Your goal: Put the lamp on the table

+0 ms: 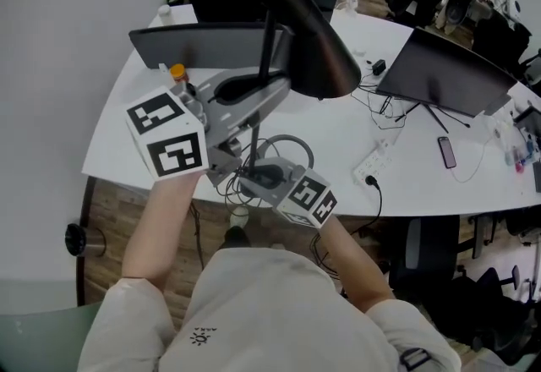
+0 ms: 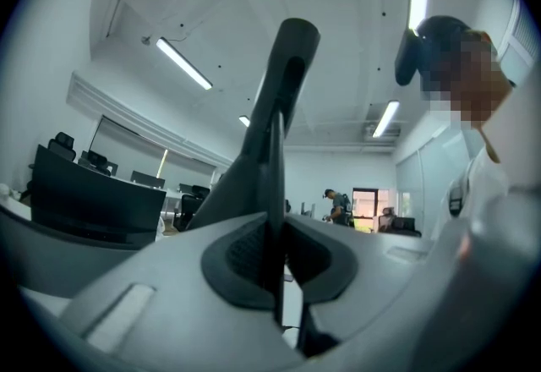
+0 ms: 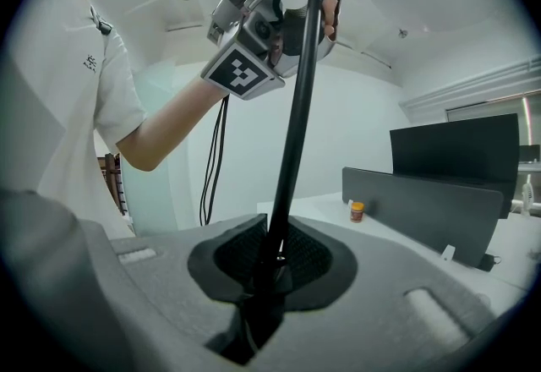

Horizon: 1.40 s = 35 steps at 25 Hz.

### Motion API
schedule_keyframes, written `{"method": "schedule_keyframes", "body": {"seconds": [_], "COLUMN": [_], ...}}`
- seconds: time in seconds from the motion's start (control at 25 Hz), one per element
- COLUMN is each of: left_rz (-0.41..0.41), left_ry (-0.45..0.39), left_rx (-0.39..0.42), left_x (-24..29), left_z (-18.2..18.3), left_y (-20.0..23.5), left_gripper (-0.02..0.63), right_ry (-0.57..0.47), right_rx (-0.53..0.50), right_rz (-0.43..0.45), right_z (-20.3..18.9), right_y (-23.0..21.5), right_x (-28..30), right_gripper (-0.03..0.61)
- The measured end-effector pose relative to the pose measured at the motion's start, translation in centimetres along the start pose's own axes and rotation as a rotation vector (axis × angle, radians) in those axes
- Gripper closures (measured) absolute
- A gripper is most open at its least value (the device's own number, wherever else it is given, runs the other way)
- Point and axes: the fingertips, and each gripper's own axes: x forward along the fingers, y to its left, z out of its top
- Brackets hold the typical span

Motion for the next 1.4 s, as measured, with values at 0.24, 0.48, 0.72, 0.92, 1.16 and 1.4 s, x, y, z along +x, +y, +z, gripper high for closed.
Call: {"method": "schedule_keyframes", "body": {"seconds": [0.24, 0.48, 0.72, 0.92, 1.16, 1.4], "left_rz": [-0.047, -0.084, -0.138, -0.154, -0.143, -0.186], "left_ry": [0.000, 0.025, 0.061, 0.062, 0.062, 0.067], "left_rx": [0.026, 0.063, 0.012, -0.018, -0.065, -0.022], "left_x": [0.2, 0.5, 1.9, 1.8, 1.9, 1.9], "left_z": [0.3, -0.2, -0.1, -0.9, -3.0, -5.0], "left_y": [-0.1, -0.2, 7.9, 11.1, 16.2, 20.5], "left_gripper": [0.609, 0.609, 0.609, 0.607, 0.609, 0.607], "right_ry": [-0.012, -0.024, 0.002, 0.025, 0.042, 0.061], "right_rx": [-0.011, -0.023, 0.038, 0.064, 0.115, 0.139], "right_rz": [-0.047, -0.106, -0.165, -0.180, -0.178, -0.229], "right_z": [0.3, -0.1, 0.1, -0.9, -3.4, -5.2], "right_y": [-1.0, -2.4, -9.0, -11.2, -14.2, -18.6], "right_x": [0.5, 1.0, 5.1, 6.9, 9.2, 12.7], "right_gripper": [0.522, 0.523, 0.525, 0.525, 0.526, 0.529]}}
